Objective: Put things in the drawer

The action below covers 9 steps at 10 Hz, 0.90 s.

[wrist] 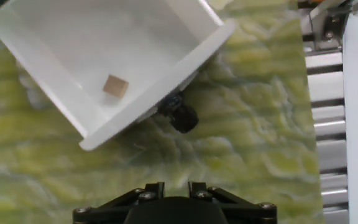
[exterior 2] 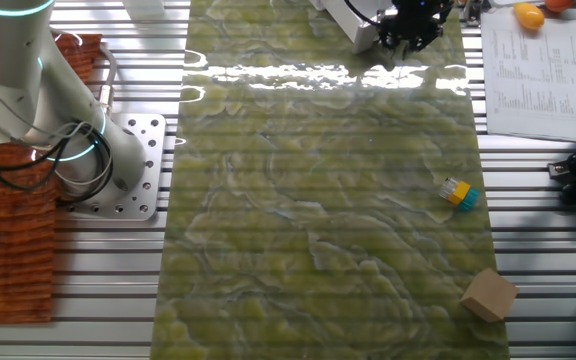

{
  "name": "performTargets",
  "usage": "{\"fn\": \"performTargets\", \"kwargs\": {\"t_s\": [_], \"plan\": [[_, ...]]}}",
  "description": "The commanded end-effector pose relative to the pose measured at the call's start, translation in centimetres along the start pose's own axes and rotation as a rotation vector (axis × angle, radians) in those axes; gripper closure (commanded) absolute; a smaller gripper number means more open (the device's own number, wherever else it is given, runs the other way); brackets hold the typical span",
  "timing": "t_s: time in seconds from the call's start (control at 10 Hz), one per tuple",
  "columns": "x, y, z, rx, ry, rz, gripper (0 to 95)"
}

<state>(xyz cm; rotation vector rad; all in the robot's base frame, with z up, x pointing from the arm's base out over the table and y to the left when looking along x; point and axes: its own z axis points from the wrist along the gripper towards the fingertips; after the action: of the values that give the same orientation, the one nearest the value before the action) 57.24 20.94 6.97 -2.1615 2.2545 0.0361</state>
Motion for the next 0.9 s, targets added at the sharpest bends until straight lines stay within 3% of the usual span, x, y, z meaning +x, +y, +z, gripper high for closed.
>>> {"fn": "performTargets", "kwargs": {"t_s": [0.1,0.3,0.4,0.7,0.9], "plan": [[0.0,0.0,0.0,0.008,0.039,-0.162,57.0],[-0.4,-0.2,-0.5,0.013,0.039,-0.203,57.0],[-1.3,-0.9,-0.7,0.021,0.040,-0.196,57.0],[-2.3,-1.5,-1.1,0.039,0.034,-0.176,57.0],[-3.5,-2.1,-1.0,0.044,0.020,-0.208,57.0]]}}
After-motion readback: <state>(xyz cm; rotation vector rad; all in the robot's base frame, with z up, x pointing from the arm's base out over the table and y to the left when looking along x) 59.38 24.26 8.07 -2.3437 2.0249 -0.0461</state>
